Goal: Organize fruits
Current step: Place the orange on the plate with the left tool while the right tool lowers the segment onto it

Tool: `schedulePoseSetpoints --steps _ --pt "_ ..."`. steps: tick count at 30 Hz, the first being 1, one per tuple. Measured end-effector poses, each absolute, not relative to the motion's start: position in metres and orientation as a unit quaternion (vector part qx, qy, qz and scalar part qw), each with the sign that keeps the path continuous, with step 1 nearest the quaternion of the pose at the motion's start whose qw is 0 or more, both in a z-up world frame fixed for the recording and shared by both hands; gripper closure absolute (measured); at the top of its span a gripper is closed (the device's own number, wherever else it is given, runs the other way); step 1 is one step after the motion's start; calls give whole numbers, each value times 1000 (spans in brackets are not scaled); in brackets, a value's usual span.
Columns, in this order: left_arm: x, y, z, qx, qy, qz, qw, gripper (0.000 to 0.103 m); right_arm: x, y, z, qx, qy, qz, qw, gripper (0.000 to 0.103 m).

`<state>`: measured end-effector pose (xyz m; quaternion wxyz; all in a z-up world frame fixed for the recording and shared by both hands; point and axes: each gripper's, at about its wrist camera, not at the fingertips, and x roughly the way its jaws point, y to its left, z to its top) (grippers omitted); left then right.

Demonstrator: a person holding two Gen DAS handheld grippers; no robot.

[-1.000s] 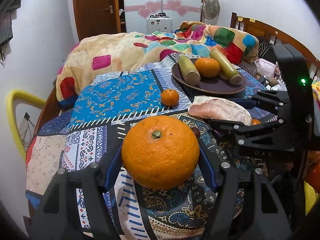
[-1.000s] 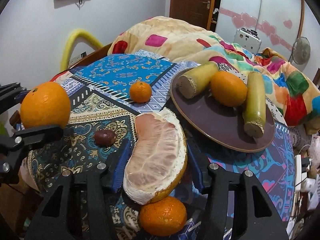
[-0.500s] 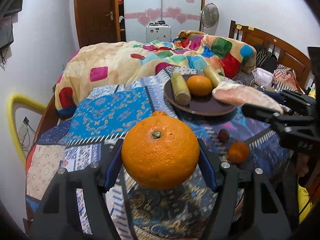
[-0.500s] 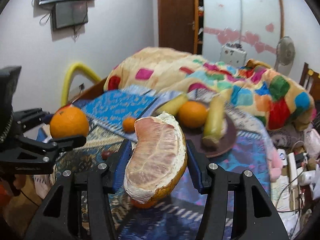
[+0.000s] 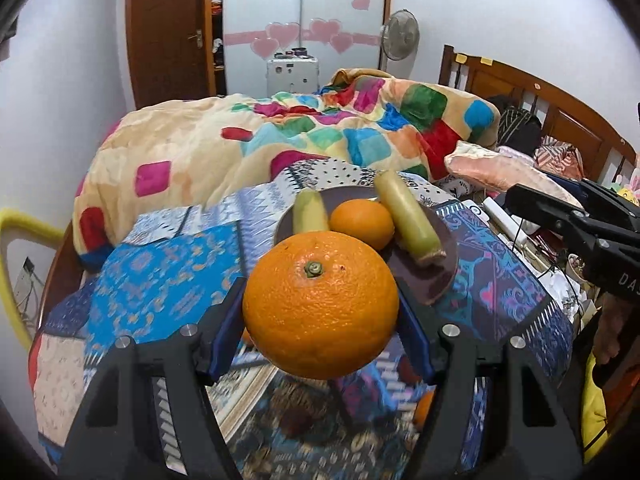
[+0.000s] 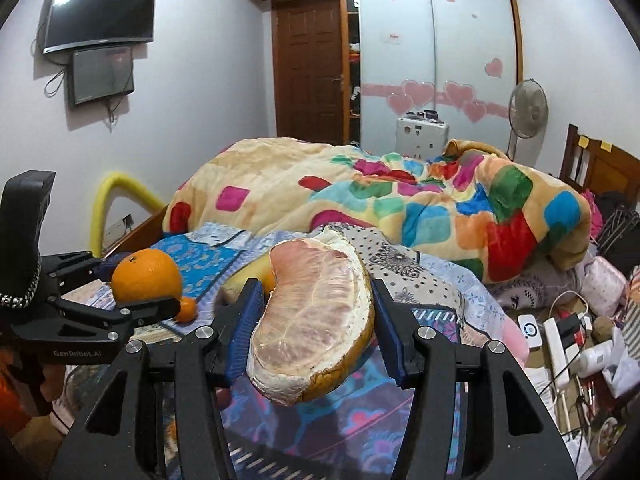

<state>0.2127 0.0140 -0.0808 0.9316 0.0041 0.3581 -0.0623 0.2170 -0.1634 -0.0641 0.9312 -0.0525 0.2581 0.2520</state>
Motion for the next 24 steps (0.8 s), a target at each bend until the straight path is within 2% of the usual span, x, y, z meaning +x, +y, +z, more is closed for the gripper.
schedulePoseSetpoints --steps 15,24 --pt "274 -25 -118 50 393 -94 913 34 259 -162 -87 -53 269 257 927 54" --pt "277 -36 -115 71 383 -98 916 32 261 -160 -84 -58 267 261 926 54"
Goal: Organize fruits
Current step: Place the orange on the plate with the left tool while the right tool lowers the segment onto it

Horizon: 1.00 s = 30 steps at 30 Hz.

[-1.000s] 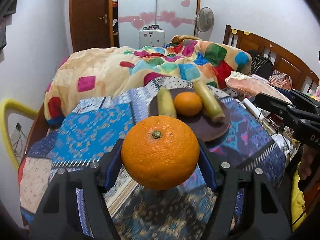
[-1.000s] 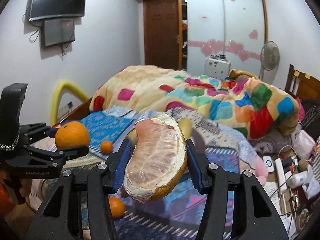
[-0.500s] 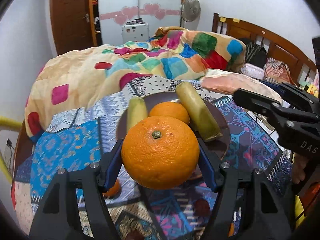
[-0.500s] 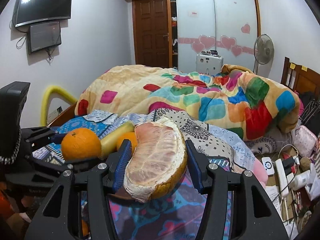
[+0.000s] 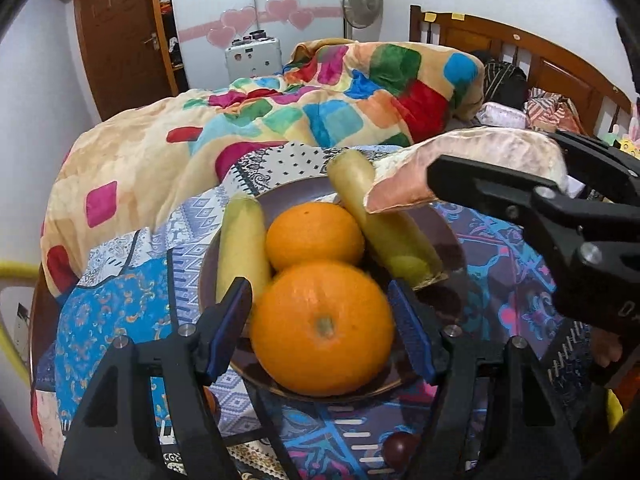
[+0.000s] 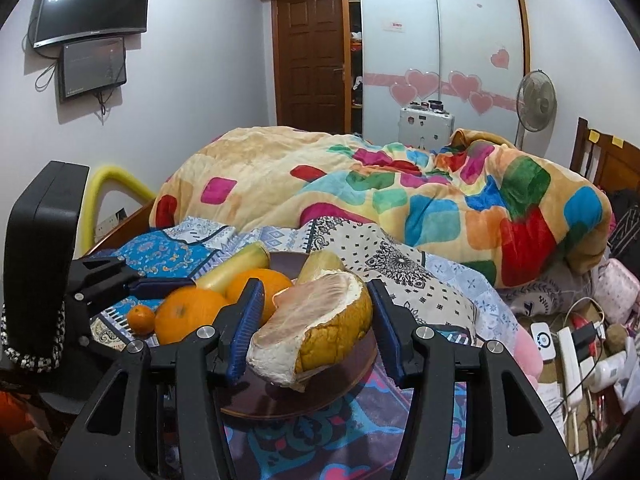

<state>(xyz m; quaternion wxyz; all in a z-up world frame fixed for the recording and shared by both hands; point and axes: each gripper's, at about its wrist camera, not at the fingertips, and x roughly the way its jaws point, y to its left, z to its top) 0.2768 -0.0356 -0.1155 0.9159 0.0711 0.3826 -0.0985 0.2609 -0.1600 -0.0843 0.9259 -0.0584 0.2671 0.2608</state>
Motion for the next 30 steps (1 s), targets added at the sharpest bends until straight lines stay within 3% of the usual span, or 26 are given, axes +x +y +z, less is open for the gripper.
schedulePoseSetpoints --steps 11,30 --pt "260 4 -88 50 338 -56 938 31 257 -147 -100 -77 288 270 916 54" --pt "234 43 -98 31 350 -30 936 31 266 -126 -111 -84 332 270 900 53"
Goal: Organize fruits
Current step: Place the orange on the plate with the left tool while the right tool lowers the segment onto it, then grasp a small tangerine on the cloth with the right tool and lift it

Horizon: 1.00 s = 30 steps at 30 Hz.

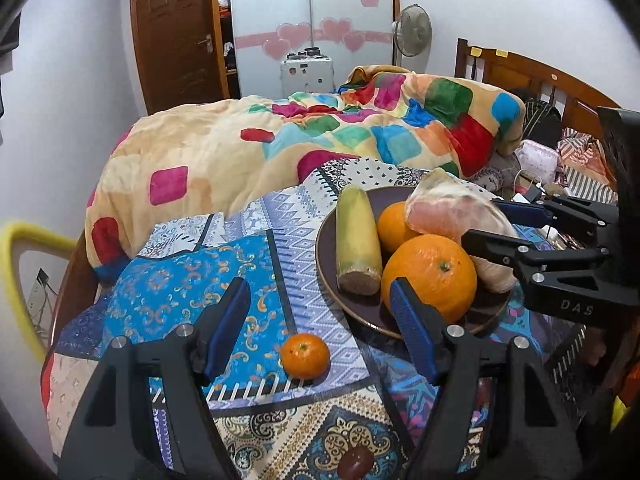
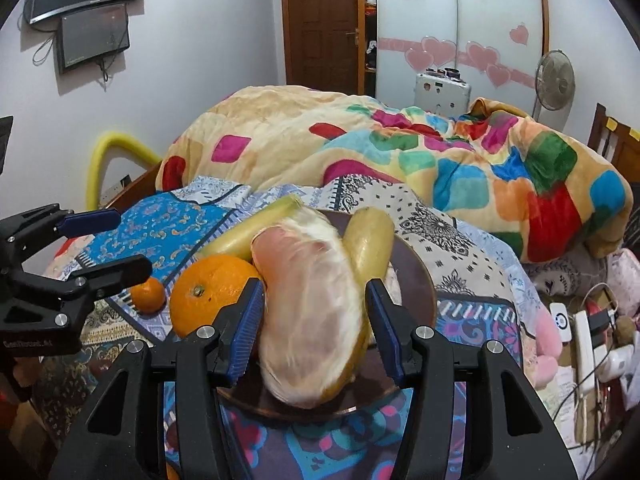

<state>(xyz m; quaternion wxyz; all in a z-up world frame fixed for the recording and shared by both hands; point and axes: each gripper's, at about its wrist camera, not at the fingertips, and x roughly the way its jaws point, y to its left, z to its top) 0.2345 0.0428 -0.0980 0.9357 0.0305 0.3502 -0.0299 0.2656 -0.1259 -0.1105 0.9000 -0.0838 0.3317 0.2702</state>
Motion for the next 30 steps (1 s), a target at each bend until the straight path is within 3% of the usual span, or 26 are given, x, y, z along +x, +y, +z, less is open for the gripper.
schedulePoseSetpoints --steps 7,18,30 --pt "209 42 -87 16 341 -32 939 29 244 -139 -100 -74 326 269 904 48" --pt "146 42 -75 -11 315 -20 949 14 179 -144 -84 -71 299 284 908 48" --pt "105 54 -102 -49 324 7 945 10 146 -135 -124 -63 338 308 887 44"
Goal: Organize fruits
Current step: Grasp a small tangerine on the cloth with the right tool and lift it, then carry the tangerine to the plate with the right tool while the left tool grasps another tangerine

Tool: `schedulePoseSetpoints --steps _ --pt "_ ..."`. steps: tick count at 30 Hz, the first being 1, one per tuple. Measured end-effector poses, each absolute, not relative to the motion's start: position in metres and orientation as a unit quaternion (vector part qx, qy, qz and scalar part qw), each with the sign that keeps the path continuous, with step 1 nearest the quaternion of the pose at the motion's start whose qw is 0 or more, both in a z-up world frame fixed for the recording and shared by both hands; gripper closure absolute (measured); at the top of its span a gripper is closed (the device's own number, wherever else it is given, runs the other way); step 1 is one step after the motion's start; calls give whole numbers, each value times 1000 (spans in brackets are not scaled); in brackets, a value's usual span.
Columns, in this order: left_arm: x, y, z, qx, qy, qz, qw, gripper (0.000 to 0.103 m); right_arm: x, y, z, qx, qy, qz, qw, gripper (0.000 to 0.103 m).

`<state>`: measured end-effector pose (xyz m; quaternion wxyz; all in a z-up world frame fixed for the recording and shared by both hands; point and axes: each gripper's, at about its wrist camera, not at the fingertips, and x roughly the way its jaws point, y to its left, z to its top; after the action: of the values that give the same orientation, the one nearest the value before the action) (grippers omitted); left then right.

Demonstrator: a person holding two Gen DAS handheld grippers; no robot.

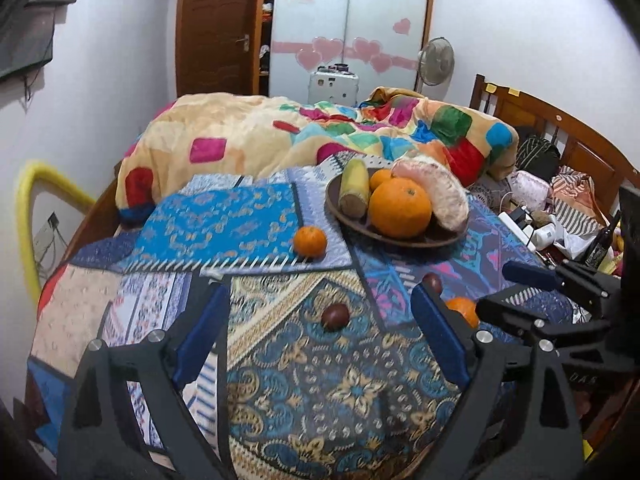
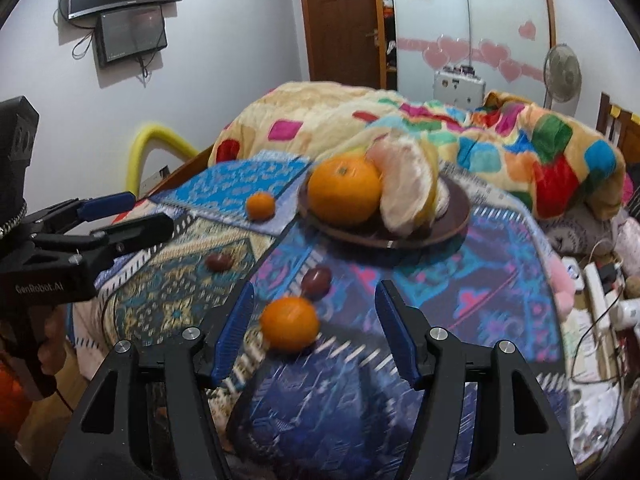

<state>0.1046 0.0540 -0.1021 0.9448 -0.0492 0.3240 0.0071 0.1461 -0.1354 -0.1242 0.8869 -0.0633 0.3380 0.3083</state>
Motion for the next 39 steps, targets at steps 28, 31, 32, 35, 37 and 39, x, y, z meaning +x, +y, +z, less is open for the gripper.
schedulePoseSetpoints --steps 28,31,32,35,37,39 --pt "165 56 -115 -14 359 3 933 22 169 -158 -120 -55 327 293 897 70" --pt "181 56 -115 -5 369 -6 930 31 182 -168 -117 -54 322 277 903 70" --pt "187 57 -116 -4 373 -12 928 33 185 -170 -117 -54 322 275 904 70" --pt "203 58 -122 -4 387 -15 922 41 198 -177 -119 -53 323 262 908 70" --pt "213 58 -128 1 399 -20 917 46 205 -180 -119 -53 324 258 908 70" --pt "219 56 -133 13 405 -23 914 50 213 -182 -120 -56 324 253 910 70"
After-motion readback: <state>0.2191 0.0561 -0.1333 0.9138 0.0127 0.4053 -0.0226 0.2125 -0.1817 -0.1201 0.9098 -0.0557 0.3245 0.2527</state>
